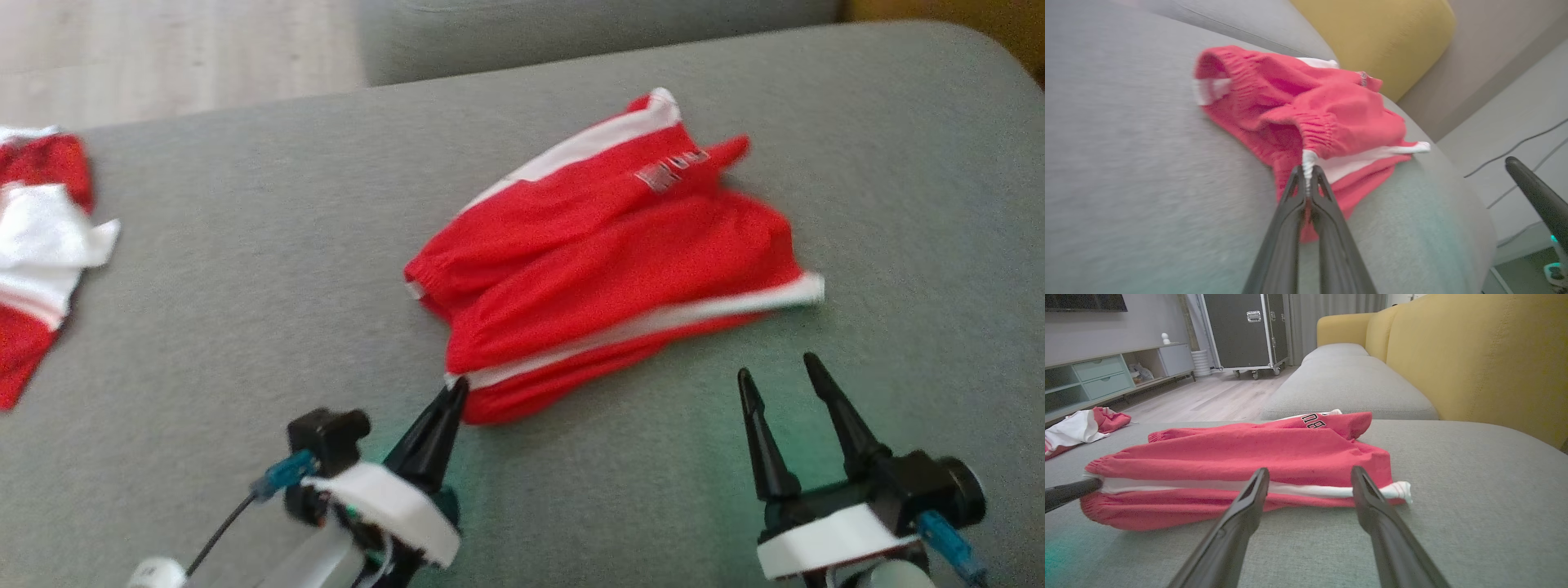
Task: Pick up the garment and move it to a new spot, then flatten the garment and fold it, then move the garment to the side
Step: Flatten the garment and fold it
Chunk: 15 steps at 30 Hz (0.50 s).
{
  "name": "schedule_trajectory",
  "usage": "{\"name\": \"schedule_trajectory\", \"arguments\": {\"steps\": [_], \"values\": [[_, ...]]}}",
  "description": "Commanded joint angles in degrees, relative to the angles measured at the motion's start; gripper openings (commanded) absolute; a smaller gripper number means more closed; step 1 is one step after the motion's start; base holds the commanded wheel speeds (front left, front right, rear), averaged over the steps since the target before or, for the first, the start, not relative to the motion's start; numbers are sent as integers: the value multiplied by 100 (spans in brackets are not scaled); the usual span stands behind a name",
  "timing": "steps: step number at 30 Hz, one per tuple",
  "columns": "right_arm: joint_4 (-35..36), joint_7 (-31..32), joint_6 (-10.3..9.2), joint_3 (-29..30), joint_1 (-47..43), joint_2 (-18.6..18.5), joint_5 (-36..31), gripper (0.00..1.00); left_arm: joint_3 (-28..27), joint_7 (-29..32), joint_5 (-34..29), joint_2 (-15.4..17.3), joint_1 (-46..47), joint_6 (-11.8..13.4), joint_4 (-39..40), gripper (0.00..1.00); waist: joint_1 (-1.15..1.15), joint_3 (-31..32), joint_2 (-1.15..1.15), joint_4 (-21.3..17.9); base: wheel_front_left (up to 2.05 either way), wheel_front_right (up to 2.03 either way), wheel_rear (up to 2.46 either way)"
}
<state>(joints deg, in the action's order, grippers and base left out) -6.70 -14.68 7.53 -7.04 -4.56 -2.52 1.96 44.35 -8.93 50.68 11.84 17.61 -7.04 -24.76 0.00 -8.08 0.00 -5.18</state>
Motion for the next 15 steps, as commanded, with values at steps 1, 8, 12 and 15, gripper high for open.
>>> {"name": "schedule_trajectory", "arguments": {"steps": [1, 8, 12, 15], "values": [[120, -32, -4, -139, -17, -36, 29, 100, -214, -86, -47, 227, -3, 50, 259, 0, 0, 171, 0, 342, 0, 0, 0], [-214, -32, -4, -244, -109, -36, 57, 100, -474, -76, -14, 807, -258, 308, 715, 0, 0, 318, 0, 847, 0, 0, 0], [-601, -32, -4, -250, -131, -36, 21, 100, -604, -85, -34, 1061, -303, 434, 855, 0, 0, 343, 0, 1048, 0, 0, 0], [-917, -32, -4, -200, -84, -36, -104, 100, -653, -70, -41, 1151, -305, 510, 960, 0, 0, 339, 0, 1160, 0, 0, 0]]}}
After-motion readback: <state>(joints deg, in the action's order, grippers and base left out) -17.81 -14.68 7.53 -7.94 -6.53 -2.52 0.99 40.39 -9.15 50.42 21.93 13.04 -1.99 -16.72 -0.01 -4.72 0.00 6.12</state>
